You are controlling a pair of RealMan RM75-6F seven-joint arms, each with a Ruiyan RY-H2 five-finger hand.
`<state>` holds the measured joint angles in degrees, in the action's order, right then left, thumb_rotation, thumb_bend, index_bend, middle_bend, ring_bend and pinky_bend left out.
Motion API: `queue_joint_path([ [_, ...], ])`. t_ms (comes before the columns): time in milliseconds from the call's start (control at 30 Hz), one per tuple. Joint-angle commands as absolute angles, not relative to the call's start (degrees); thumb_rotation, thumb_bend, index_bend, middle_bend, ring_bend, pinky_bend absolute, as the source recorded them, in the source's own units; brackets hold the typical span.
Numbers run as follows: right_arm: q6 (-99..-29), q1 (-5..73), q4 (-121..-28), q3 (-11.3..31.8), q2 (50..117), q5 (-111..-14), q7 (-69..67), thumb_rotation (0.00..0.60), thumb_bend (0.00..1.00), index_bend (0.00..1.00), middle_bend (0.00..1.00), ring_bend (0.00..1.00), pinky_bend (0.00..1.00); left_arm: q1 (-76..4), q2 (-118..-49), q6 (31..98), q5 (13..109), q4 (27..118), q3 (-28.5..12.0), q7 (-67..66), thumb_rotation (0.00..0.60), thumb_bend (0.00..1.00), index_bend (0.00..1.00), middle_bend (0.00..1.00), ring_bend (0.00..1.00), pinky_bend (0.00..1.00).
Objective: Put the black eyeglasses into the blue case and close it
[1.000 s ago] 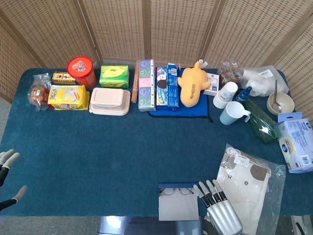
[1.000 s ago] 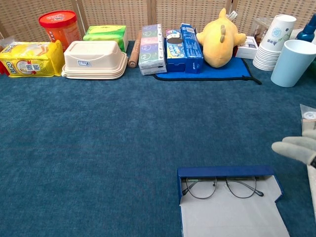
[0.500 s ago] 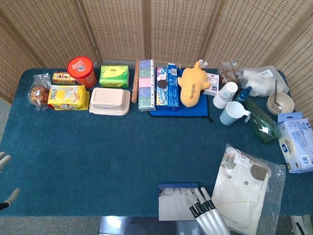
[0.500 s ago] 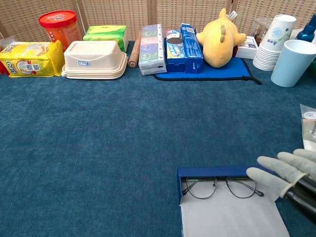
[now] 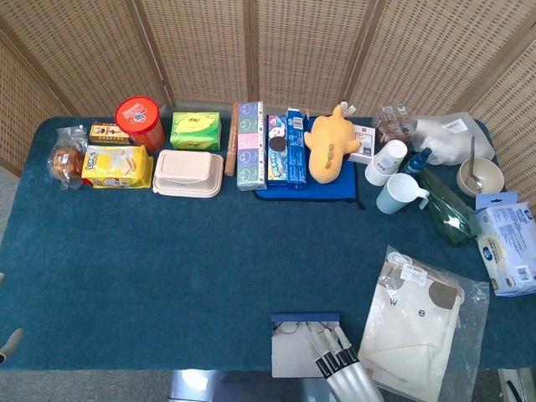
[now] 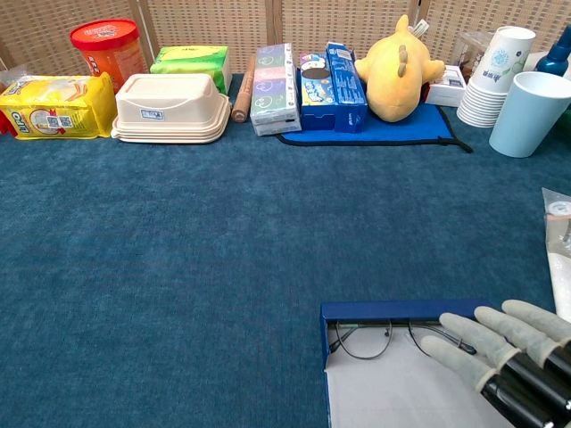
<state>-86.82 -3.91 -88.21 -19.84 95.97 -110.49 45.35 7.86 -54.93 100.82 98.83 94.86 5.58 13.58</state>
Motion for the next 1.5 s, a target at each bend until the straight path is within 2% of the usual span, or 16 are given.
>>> queue_joint_path([
  [33,-87.2,-4.6,-86.7,-19.0,97.0,-111.0,44.0,0.6,0.13,0.0,0.0,0.0,0.01,8.2,-55.2,101.5,99.0,94.4,5.4,13.7,0.6,0.27,0.0,0.06,0.0,0.0],
  [967,-87.2,-4.9,-73.0,-14.6,103.2,-112.1,33.5,0.6,0.13,0.0,0.0,0.0,0.0,9.7,-54.7,104.4,101.0,93.6,5.8,14.2,0.6,0.27,0.0,0.06,0.0,0.0],
  [1500,-86.1,-3.9,-79.0,-13.9,100.7,-113.2,36.1,0.6,0.13,0.0,0.0,0.0,0.0,10.7,-55.3,105.4,100.8,92.2,5.9,14.9,0.6,0.27,0.0,0.06,0.0,0.0],
])
